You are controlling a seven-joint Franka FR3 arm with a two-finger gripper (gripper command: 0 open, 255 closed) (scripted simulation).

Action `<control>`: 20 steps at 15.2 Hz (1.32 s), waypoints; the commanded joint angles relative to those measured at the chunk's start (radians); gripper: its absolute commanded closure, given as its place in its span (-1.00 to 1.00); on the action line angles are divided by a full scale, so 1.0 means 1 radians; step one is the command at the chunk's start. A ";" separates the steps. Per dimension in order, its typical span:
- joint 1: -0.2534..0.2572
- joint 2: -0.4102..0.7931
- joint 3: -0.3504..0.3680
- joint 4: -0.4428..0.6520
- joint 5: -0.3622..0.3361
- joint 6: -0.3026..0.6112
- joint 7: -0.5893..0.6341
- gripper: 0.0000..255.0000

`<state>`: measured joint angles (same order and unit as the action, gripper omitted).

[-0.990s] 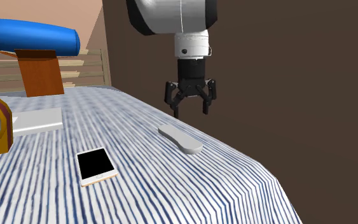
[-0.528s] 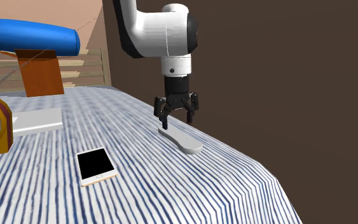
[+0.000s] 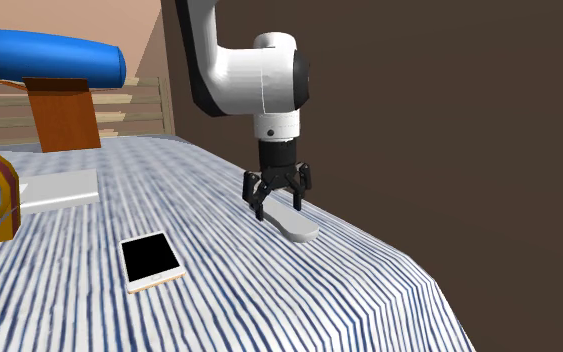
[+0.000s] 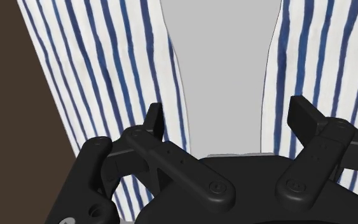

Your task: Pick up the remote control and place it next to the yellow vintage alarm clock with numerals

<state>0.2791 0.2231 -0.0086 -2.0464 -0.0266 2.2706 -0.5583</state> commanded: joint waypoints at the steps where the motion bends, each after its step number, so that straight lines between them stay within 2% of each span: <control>1: 0.000 0.004 0.000 0.000 0.000 0.004 0.000 -1.00; 6: 0.000 0.004 0.000 0.000 0.000 0.004 0.000 -1.00; 7: 0.000 0.004 0.000 0.000 0.000 0.004 0.000 1.00; 16: 0.000 0.004 0.000 0.000 0.000 0.004 0.000 1.00; 20: 0.000 -0.025 0.000 0.019 0.001 -0.044 -0.001 1.00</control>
<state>0.2796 0.2082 -0.0083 -2.0289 -0.0262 2.2385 -0.5583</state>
